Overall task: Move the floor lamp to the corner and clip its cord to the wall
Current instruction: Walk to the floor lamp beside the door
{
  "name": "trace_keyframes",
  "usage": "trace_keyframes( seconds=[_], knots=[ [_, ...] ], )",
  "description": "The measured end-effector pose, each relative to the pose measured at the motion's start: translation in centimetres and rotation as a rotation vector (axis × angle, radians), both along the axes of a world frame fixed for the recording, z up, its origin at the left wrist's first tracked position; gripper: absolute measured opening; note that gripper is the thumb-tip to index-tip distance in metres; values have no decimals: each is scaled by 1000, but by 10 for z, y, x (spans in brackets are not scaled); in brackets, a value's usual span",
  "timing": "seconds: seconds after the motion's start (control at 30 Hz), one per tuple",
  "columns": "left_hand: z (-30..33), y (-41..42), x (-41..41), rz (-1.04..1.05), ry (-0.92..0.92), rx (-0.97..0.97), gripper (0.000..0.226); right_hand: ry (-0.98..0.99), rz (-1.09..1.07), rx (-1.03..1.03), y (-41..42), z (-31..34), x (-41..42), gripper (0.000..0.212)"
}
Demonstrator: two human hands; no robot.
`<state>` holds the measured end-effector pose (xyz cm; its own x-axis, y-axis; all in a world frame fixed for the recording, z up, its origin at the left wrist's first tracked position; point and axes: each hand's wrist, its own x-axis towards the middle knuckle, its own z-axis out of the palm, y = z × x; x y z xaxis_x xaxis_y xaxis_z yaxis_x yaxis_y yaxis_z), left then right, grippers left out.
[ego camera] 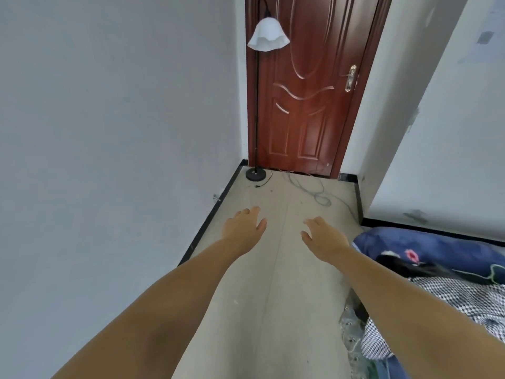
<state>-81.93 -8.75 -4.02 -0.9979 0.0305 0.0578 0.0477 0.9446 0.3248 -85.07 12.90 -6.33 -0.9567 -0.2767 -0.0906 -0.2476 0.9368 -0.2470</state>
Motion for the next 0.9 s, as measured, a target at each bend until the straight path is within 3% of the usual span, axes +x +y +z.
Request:
trace_keyframes(
  seconds=[0.43, 0.6, 0.9],
  knots=[
    [-9, -68, -381, -37, 32, 9, 37, 11, -84, -8, -60, -6, -357, 42],
    [11, -60, -518, -85, 51, 74, 31, -1, -169, 5, -47, 5, -479, 41],
    [-25, -48, -751, -52, 17, 39, 29, -12, -134, -15, -33, -18, -725, 42]
  ],
)
